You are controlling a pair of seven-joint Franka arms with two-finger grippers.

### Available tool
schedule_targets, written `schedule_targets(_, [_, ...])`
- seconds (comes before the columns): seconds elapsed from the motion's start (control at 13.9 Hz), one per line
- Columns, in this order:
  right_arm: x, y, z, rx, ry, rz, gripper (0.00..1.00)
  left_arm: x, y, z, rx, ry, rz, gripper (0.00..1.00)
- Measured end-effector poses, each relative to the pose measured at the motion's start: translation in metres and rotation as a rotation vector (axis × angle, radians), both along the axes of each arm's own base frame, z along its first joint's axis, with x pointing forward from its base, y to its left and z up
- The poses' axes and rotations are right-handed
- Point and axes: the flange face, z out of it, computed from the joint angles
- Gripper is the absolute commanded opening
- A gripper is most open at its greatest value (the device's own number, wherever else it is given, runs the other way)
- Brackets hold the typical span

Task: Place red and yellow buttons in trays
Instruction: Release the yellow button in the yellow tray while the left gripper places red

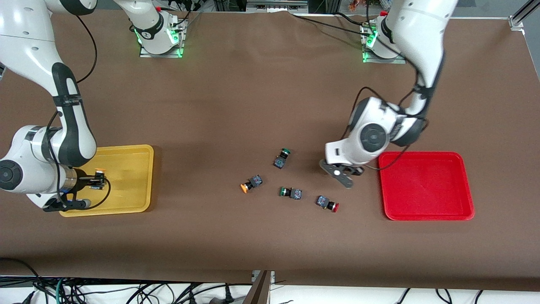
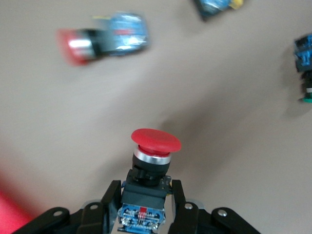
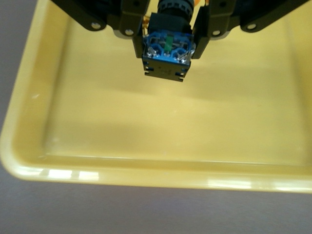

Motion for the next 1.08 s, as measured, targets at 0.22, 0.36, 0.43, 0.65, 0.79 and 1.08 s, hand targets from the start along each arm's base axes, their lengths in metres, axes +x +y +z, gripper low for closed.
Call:
schedule_targets(0.22, [-0.003, -0.033, -0.017, 0.005, -0.023, 0.031, 0.11, 0.019, 0.101, 0.054, -0.002, -0.015, 0.192, 0.07])
schedule_targets(0.36, [-0.005, -0.042, -0.029, 0.007, -0.02, 0.027, 0.14, 0.025, 0.155, 0.054, 0.007, -0.01, 0.355, 0.07])
schedule_targets(0.43, [-0.006, -0.044, -0.034, 0.008, -0.022, 0.026, 0.16, 0.026, 0.177, 0.049, 0.013, -0.001, 0.434, 0.06])
schedule_targets(0.65, [-0.006, -0.048, -0.041, 0.009, -0.028, 0.046, 0.71, 0.03, 0.22, 0.029, 0.028, 0.018, 0.639, 0.06])
schedule_targets(0.79, [-0.006, -0.048, -0.042, 0.009, -0.031, 0.046, 0.97, 0.035, 0.231, 0.007, 0.035, 0.016, 0.739, 0.06])
schedule_targets(1.08, [0.006, -0.032, -0.028, 0.017, -0.065, 0.069, 0.99, 0.041, 0.227, -0.067, 0.049, 0.026, 0.869, 0.08])
